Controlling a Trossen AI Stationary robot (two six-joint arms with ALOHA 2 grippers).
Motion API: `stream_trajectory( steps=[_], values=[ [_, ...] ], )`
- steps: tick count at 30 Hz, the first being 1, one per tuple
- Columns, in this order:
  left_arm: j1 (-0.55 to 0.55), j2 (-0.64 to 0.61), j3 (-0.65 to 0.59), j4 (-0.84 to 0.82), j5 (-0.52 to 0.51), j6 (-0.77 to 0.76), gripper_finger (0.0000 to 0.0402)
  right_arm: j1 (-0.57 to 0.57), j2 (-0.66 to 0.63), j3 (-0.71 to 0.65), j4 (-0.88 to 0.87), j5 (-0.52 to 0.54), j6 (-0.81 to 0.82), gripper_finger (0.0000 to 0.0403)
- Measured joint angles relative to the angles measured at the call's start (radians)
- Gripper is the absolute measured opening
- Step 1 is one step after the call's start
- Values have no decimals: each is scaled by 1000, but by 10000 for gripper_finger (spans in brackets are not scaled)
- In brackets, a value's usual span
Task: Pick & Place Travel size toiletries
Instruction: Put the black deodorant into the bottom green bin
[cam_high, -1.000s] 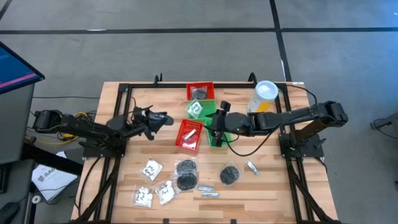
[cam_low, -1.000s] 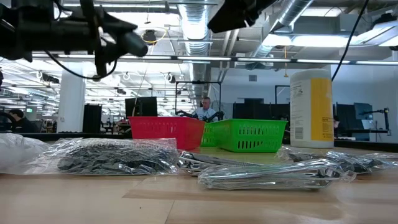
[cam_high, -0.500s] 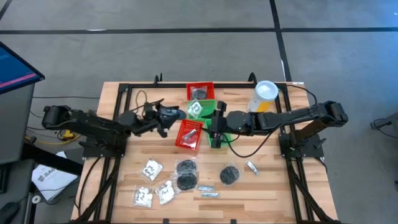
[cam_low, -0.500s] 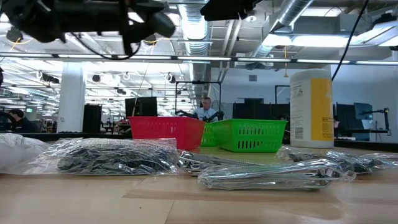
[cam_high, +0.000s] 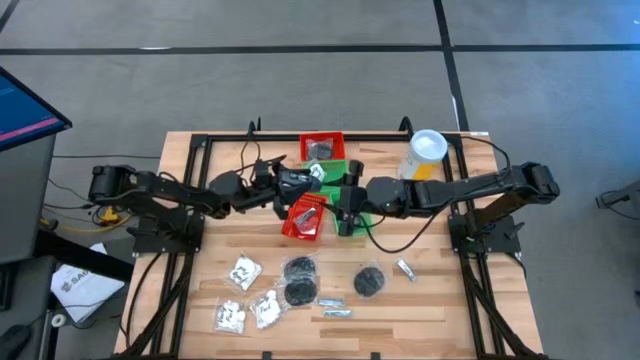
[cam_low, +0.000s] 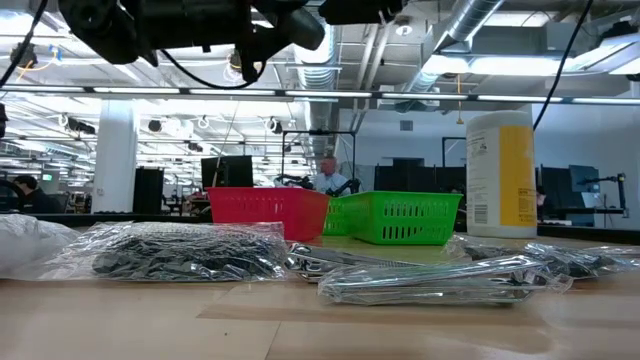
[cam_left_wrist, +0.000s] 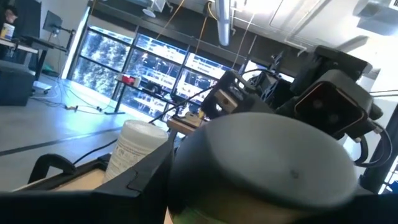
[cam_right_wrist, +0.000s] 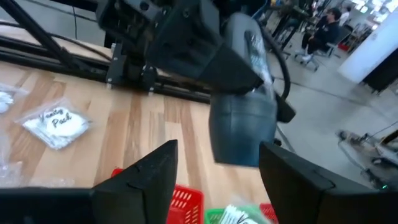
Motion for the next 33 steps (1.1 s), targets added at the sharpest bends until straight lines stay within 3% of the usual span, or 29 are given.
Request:
stream_trajectory(
  steps=[9, 17, 23, 29, 33],
  values=[
    [0, -1, 3, 30, 0, -3, 201, -24, 50, 4, 115, 15, -49, 259],
    [0, -1, 3, 37, 0, -4, 201, -48, 135, 51, 155, 25, -94, 263],
    [2, -3, 2, 45, -21, 0, 203, -55, 177, 108, 146, 93, -98, 263],
    [1, -3, 3, 45, -10, 7, 201, -54, 172, 111, 144, 109, -89, 249],
    [0, -3, 3, 46, -6, 4, 204, -52, 172, 111, 146, 127, -70, 204]
  ],
)
